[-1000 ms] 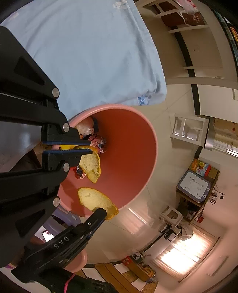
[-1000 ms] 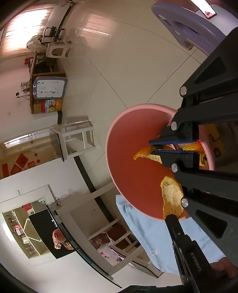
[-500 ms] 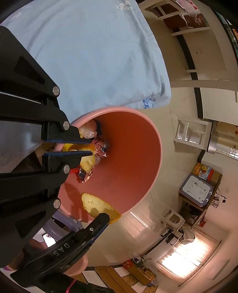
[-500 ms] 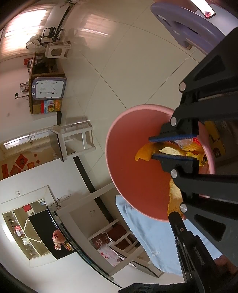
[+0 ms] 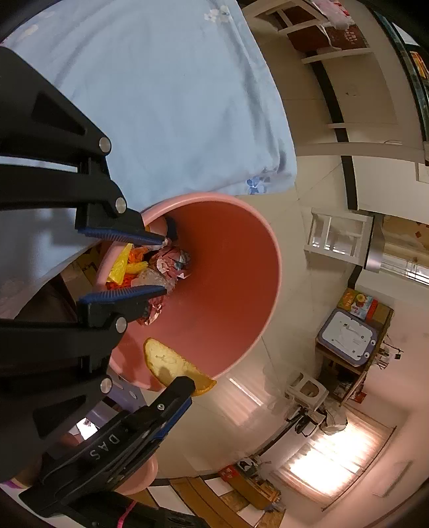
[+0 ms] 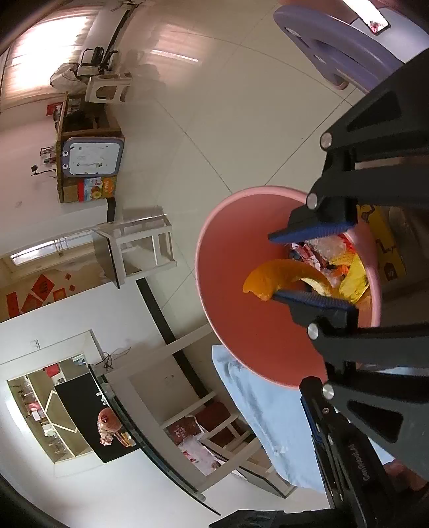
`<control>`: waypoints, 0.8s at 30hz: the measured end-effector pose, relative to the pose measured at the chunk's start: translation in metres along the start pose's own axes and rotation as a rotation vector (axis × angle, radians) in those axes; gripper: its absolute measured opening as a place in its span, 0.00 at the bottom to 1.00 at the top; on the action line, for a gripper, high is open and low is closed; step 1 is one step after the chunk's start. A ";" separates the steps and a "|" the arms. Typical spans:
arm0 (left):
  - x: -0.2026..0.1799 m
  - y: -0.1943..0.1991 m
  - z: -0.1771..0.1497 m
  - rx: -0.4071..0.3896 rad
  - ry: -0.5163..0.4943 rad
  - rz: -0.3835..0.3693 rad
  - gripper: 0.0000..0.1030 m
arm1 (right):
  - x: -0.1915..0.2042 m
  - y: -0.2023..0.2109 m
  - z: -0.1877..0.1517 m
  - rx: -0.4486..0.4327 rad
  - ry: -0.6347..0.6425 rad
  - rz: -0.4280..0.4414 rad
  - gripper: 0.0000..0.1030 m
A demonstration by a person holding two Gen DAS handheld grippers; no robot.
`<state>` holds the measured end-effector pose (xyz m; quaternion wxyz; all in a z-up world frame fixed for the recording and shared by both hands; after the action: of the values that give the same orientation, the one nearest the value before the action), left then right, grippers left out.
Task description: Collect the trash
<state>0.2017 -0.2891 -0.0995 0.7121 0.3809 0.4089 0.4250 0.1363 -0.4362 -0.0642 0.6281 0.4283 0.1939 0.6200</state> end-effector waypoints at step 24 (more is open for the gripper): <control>0.004 0.071 -0.035 -0.185 -0.081 0.024 0.25 | 0.051 0.089 -0.035 -0.139 0.089 0.080 0.67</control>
<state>0.1506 -0.2543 -0.0507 0.7549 0.3355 0.3340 0.4538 0.0632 -0.3894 0.0002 0.6219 0.3632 0.1607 0.6749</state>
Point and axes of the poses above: each gripper's, at about its wrist camera, not at the fingertips, and y roughly against the way its jaws point, x to its left, z to its top, the point moved 8 cm from there along -y, roughly the way its jaws point, and after that the axes turned 13 degrees about x, right-handed, at the moved point
